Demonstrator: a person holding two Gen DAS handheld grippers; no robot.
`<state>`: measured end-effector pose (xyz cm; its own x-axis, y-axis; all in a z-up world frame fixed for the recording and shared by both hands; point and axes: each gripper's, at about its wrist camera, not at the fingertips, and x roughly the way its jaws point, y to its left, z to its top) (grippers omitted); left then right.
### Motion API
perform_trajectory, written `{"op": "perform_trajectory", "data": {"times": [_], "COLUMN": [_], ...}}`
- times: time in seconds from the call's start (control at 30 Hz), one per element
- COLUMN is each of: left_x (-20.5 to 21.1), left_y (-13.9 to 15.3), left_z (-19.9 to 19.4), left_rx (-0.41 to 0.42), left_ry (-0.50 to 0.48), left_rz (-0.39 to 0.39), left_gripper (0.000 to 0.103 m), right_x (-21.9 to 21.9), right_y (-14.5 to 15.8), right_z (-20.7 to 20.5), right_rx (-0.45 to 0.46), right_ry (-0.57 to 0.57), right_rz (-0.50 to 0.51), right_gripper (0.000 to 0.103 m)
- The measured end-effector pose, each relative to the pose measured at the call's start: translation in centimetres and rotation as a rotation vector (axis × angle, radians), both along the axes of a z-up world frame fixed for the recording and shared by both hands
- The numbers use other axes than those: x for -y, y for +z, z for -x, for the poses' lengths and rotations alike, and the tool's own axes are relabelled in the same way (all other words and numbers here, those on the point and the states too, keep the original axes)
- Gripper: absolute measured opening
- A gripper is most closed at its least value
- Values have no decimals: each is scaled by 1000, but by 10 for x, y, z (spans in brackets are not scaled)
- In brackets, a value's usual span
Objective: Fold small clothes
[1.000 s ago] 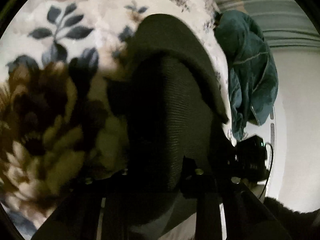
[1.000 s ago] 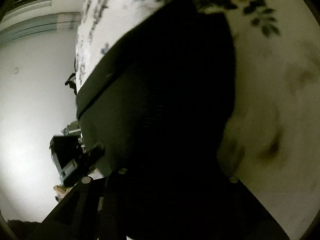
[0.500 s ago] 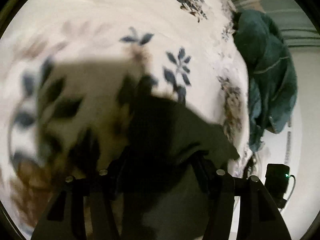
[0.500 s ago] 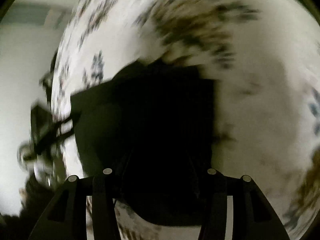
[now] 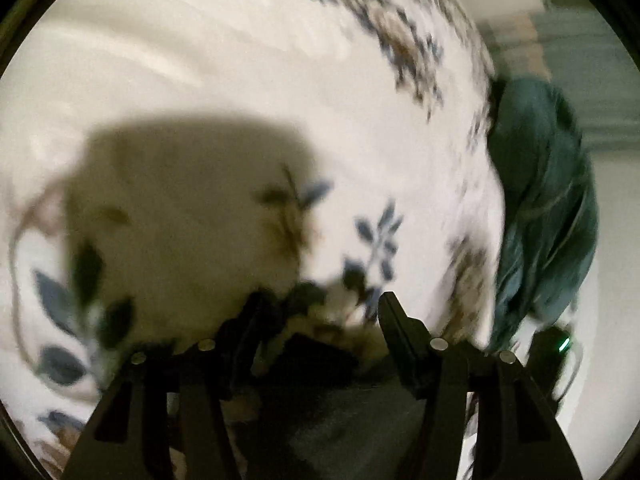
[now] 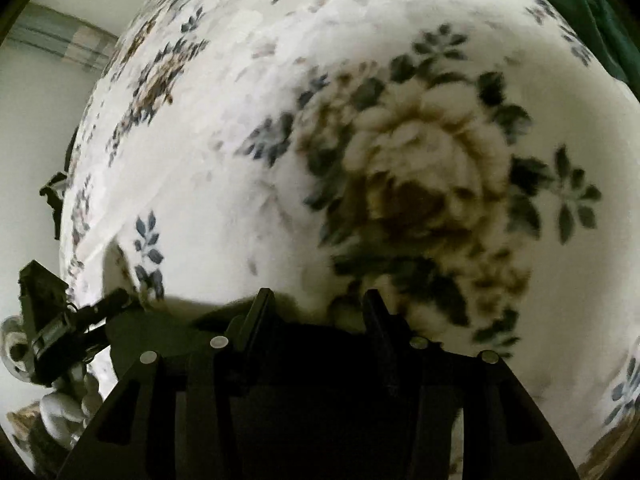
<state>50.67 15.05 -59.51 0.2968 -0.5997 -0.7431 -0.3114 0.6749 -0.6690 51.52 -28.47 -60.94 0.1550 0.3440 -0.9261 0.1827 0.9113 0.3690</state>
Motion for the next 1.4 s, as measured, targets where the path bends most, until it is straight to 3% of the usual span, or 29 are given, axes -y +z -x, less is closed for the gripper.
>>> {"op": "perform_trajectory", "data": {"times": [0.03,0.1,0.13,0.23,0.27,0.3,0.37,0.5,0.57,0.63,0.7,0.77,0.8,0.83,0.87,0.9,0.97,1.03,1.13,1.17,1.2,1.23,1.27,1.33,1.4], "left_x": [-5,-7,-6,-3,-3,-3,-4,-2,2,6,9,12,15,18,19,19,15,13,14,15,16,18,20,24,27], "left_y": [6,16,22,31,32,33,34,27,20,12,4,-1,-1,-1,-1,-1,3,13,38,46,55,60,64,65,55], "left_z": [3,9,16,33,41,47,63,77,71,59,44,29,24,20,19,19,22,30,60,74,93,109,128,171,203], "left_rx": [17,32,48,66,62,57,55,31,21,16,20,47,58,63,66,67,59,59,53,51,46,36,21,-18,-73], "left_ry": [19,-3,-29,-71,-71,-66,-49,-22,-12,-4,10,12,-11,-39,-57,-71,-82,-97,-116,-108,-95,-89,-81,-78,-89], "left_rz": [5,-38,-75,-154,-183,-202,-216,-140,-101,-56,-21,-46,-68,-103,-117,-125,-126,-130,-216,-235,-268,-293,-327,-403,-465], "left_gripper": [56,56,56,57,58,60,61,61,61,61,60,50,23,21,21,21,23,30,31,32,41,58,64,67,67], "right_x": [12,33,39,38,32,26,15,16,17,13,14,19,28,32,44,51,62,63,62,65,65,66,66,58,44], "right_y": [5,11,11,-23,-32,-33,-27,15,21,12,-3,-14,-12,-9,-3,1,5,8,6,5,3,1,0,-4,-21], "right_z": [8,29,36,53,55,56,54,48,39,26,20,19,23,26,36,44,68,99,145,172,188,209,225,244,255], "right_rx": [5,9,4,-117,-122,-82,-31,131,142,103,38,-31,-41,-43,-50,-65,-97,-153,-227,-256,-272,-286,-280,-274,-325], "right_ry": [-8,-22,-24,9,13,29,52,-8,-18,7,6,-14,-46,-67,-102,-122,-125,-121,-151,-212,-257,-334,-398,-464,-526], "right_rz": [-3,-25,-30,-91,-112,-113,-99,-30,-36,37,61,1,-27,-38,-69,-100,-167,-162,-154,-175,-194,-231,-265,-326,-399], "right_gripper": [50,67,71,76,73,49,12,6,5,5,5,6,14,21,38,46,46,46,46,47,47,47,47,47,47]}}
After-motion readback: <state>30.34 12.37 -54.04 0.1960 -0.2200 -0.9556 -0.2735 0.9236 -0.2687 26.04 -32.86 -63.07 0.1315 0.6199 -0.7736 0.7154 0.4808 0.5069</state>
